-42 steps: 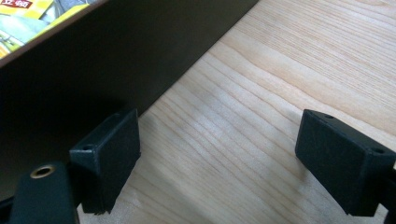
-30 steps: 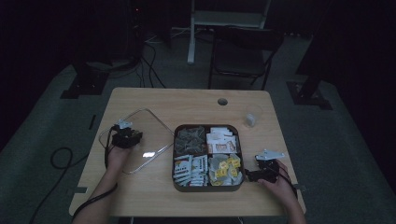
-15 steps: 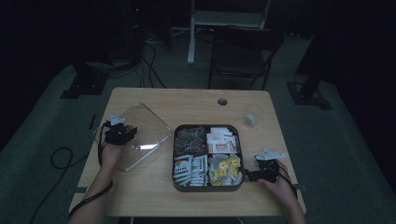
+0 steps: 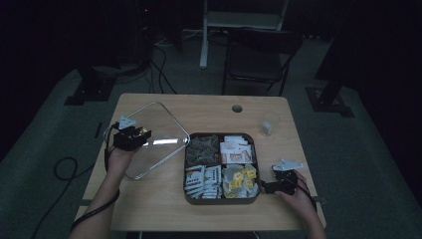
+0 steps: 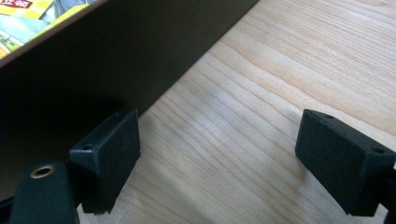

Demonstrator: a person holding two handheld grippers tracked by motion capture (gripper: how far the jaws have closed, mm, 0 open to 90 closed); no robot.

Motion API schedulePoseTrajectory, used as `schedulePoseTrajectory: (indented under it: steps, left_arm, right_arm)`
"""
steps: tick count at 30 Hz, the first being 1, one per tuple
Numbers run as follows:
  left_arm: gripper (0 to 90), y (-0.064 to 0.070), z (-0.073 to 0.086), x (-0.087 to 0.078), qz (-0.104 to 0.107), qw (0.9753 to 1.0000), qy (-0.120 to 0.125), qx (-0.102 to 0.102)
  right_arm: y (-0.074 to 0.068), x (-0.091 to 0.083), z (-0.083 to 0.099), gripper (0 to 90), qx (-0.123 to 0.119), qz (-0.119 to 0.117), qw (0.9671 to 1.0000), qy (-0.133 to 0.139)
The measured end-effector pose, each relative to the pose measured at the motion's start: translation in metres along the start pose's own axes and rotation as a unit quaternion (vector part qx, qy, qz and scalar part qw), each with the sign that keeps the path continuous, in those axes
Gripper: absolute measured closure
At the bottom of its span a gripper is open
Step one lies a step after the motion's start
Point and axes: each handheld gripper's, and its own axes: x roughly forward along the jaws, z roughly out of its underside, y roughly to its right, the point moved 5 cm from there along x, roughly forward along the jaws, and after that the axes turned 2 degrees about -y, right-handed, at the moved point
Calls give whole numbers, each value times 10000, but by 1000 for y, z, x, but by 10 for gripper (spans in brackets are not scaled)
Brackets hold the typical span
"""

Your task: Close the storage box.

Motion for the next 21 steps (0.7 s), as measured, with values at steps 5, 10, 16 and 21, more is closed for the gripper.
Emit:
schedulePoseTrajectory:
  steps: [5,10,16,21]
  left_arm:
    - [597,18,-10,-2,195,9996,32,199]
    - [597,37,-19,-3,409,9982,84,425]
    - [596,61,-29,-4,657,9953,104,703]
    - [597,80,-33,-2,894,9924,124,841]
  right_arm:
    - [0,0,0,136,1,0,10000,0]
    - [0,0,0,136,1,0,10000,1]
    - [0,0,0,135,-5,2,10000,3]
    - [0,0,0,135,2,0,10000,0]
